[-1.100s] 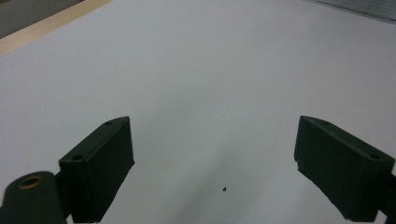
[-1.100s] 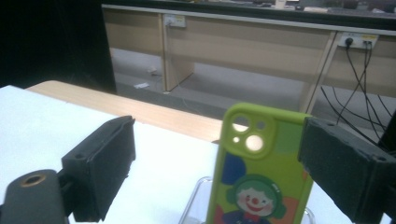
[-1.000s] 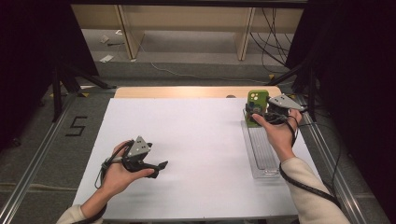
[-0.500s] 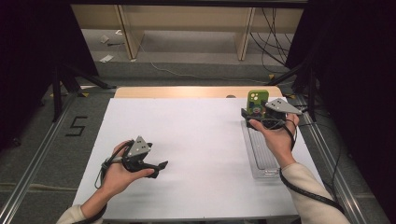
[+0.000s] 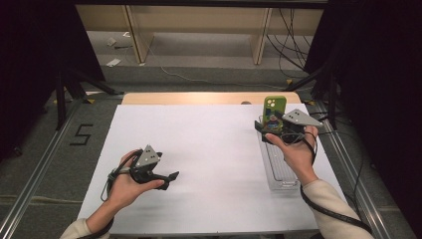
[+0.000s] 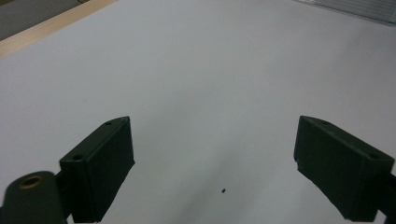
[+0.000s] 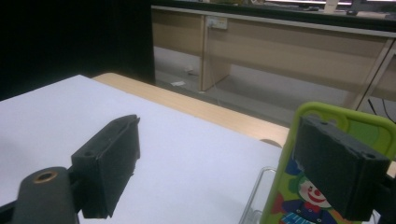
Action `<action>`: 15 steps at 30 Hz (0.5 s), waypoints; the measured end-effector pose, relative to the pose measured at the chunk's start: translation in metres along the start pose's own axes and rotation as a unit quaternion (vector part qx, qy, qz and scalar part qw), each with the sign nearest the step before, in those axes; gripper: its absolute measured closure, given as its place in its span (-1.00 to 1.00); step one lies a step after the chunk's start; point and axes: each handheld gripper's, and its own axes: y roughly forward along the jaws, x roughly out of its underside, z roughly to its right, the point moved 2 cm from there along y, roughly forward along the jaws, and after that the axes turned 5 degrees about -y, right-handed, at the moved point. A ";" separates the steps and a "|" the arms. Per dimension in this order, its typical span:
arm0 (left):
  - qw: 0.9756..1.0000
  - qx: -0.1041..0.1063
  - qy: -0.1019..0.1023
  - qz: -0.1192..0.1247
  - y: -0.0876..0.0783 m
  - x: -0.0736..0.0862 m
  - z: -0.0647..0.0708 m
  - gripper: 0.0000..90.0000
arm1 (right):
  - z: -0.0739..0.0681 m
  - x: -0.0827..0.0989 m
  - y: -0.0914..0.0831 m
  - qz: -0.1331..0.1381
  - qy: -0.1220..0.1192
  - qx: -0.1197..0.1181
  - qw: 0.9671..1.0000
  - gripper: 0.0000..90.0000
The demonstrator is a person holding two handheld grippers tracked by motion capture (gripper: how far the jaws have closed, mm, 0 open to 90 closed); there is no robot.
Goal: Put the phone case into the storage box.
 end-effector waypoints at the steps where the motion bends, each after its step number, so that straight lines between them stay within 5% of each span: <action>1: 1.000 0.000 0.001 -0.001 0.000 0.000 0.000 -0.74 | -0.001 0.000 -0.001 0.001 0.001 -0.002 1.000 -0.65; 15: 1.000 -0.001 0.000 0.001 -0.001 0.000 0.000 -0.74 | -0.014 0.002 -0.012 0.001 -0.008 -0.029 1.000 -0.65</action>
